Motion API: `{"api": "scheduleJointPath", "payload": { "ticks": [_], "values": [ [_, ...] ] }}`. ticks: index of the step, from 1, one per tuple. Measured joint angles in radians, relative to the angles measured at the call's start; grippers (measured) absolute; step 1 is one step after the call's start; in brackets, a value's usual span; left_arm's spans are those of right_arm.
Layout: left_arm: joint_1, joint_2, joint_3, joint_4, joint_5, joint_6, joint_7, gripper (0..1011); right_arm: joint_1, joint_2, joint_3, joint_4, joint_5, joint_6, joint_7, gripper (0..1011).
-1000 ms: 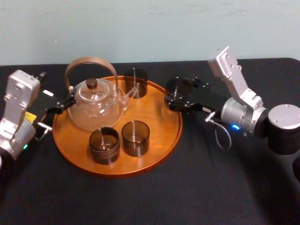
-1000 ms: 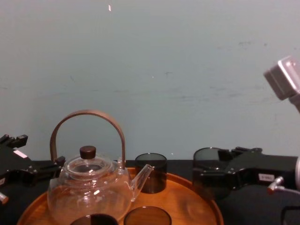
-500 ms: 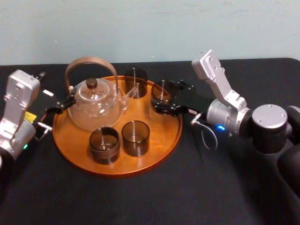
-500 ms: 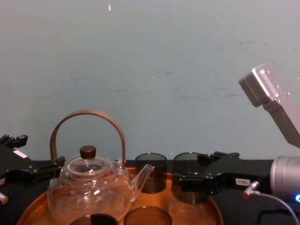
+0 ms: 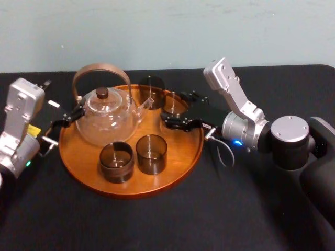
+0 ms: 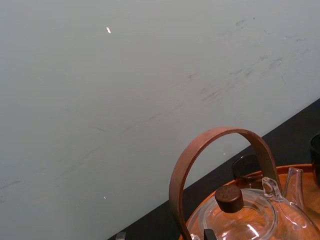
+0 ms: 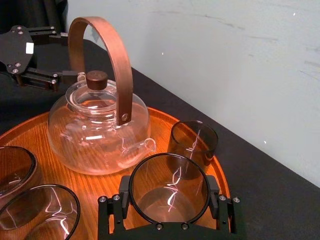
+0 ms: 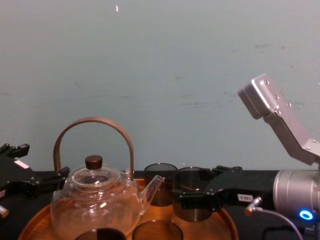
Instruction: Pick up the glass from the table and place it on the tray.
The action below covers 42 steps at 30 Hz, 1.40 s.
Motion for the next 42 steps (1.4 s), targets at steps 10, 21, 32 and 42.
{"api": "scheduleJointPath", "payload": {
  "ticks": [10, 21, 32, 42],
  "values": [
    [0.0, 0.0, 0.0, 0.0, 0.0, 0.0, 0.0, 1009, 0.013, -0.009, -0.016, 0.027, -0.01, -0.008, -0.001, 908],
    [0.0, 0.0, 0.0, 0.0, 0.0, 0.0, 0.0, 1010, 0.023, -0.022, -0.033, 0.056, -0.025, -0.012, -0.002, 908],
    [0.0, 0.0, 0.0, 0.0, 0.0, 0.0, 0.0, 1010, 0.023, -0.022, -0.033, 0.056, -0.026, -0.011, -0.003, 908],
    [0.0, 0.0, 0.0, 0.0, 0.0, 0.0, 0.0, 1010, 0.022, -0.021, -0.032, 0.056, -0.024, -0.01, -0.002, 1002]
  ]
}}
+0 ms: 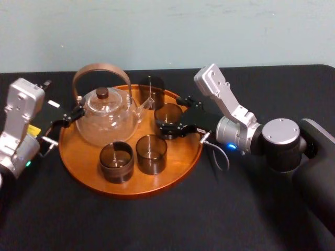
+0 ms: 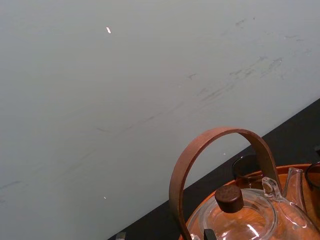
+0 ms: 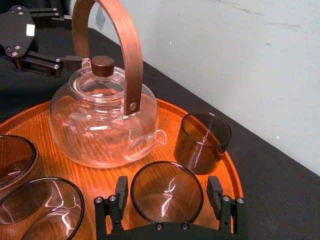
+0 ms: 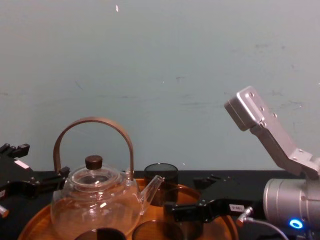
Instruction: Pick up the glass from the table and place it on the tray.
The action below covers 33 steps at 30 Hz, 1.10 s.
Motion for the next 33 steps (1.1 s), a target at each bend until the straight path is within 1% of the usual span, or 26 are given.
{"api": "scheduleJointPath", "payload": {
  "ticks": [7, 13, 19, 25, 28, 29, 30, 32, 33],
  "values": [
    [0.0, 0.0, 0.0, 0.0, 0.0, 0.0, 0.0, 1009, -0.001, 0.0, 0.002, -0.001, 0.003, 0.001, 0.002, 1002],
    [0.0, 0.0, 0.0, 0.0, 0.0, 0.0, 0.0, 1010, -0.012, 0.008, 0.013, -0.018, 0.016, 0.021, 0.003, 1002],
    [0.0, 0.0, 0.0, 0.0, 0.0, 0.0, 0.0, 1010, -0.036, 0.03, 0.022, -0.062, 0.024, 0.041, -0.001, 1002],
    [0.0, 0.0, 0.0, 0.0, 0.0, 0.0, 0.0, 1010, -0.071, 0.06, 0.039, -0.118, 0.042, 0.058, -0.003, 1002],
    [0.0, 0.0, 0.0, 0.0, 0.0, 0.0, 0.0, 1010, -0.095, 0.078, 0.05, -0.156, 0.054, 0.066, -0.007, 1002],
    [0.0, 0.0, 0.0, 0.0, 0.0, 0.0, 0.0, 1010, -0.11, 0.09, 0.057, -0.179, 0.061, 0.07, -0.01, 1002],
    [0.0, 0.0, 0.0, 0.0, 0.0, 0.0, 0.0, 1009, -0.11, 0.09, 0.057, -0.179, 0.061, 0.07, -0.01, 1002],
    [0.0, 0.0, 0.0, 0.0, 0.0, 0.0, 0.0, 1010, -0.14, 0.114, 0.076, -0.227, 0.075, 0.075, -0.018, 1002],
    [0.0, 0.0, 0.0, 0.0, 0.0, 0.0, 0.0, 1010, -0.146, 0.118, 0.079, -0.236, 0.078, 0.076, -0.02, 1002]
  ]
}}
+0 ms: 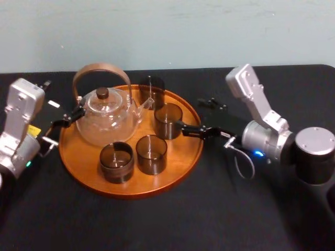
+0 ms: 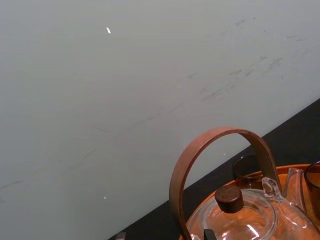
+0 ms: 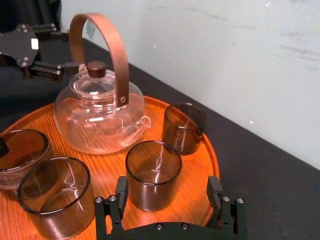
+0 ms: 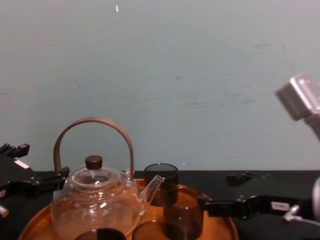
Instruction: Pick up the glass from the table and place it on the tray.
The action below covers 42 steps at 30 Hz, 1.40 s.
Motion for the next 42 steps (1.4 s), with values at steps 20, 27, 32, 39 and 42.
{"api": "scheduleJointPath", "payload": {
  "ticks": [20, 27, 32, 39, 42],
  "values": [
    [0.0, 0.0, 0.0, 0.0, 0.0, 0.0, 0.0, 1010, -0.173, 0.111, 0.165, -0.173, 0.112, -0.012, -0.079, 1002],
    [0.0, 0.0, 0.0, 0.0, 0.0, 0.0, 0.0, 1009, -0.197, 0.11, 0.219, -0.157, 0.111, -0.033, -0.142, 1002],
    [0.0, 0.0, 0.0, 0.0, 0.0, 0.0, 0.0, 1009, -0.199, 0.106, 0.229, -0.149, 0.106, -0.037, -0.157, 1002],
    [0.0, 0.0, 0.0, 0.0, 0.0, 0.0, 0.0, 1010, -0.199, 0.107, 0.224, -0.151, 0.106, -0.036, -0.151, 1002],
    [0.0, 0.0, 0.0, 0.0, 0.0, 0.0, 0.0, 1010, -0.198, 0.107, 0.223, -0.151, 0.106, -0.035, -0.149, 1002]
  ]
}}
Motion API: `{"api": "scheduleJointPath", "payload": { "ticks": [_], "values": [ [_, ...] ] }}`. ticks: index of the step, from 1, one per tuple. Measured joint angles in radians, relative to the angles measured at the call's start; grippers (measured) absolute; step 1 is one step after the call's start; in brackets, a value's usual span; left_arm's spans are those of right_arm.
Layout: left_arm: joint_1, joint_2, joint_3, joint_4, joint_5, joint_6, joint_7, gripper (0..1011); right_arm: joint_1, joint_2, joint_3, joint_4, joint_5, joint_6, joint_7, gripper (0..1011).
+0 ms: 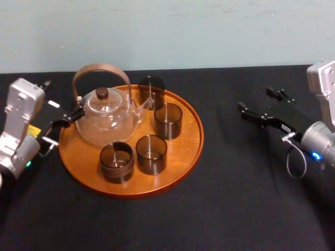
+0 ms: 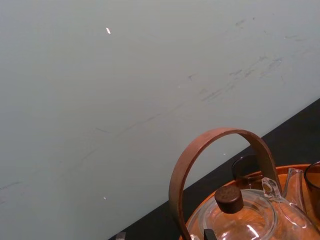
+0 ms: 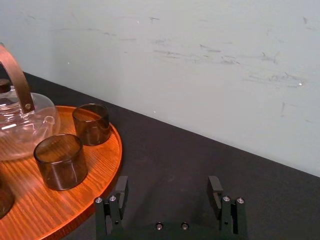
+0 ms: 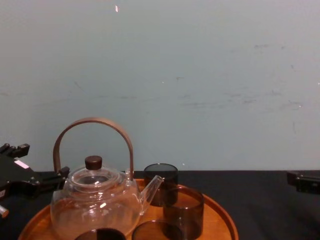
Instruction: Pick up the glass from the table and place it on the tray.
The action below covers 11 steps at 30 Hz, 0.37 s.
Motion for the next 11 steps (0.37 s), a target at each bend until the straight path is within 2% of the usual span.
{"api": "scheduleJointPath", "payload": {
  "ticks": [11],
  "values": [
    [0.0, 0.0, 0.0, 0.0, 0.0, 0.0, 0.0, 1009, 0.001, 0.001, -0.003, -0.002, 0.0, 0.001, 0.004, 1002]
  ]
}}
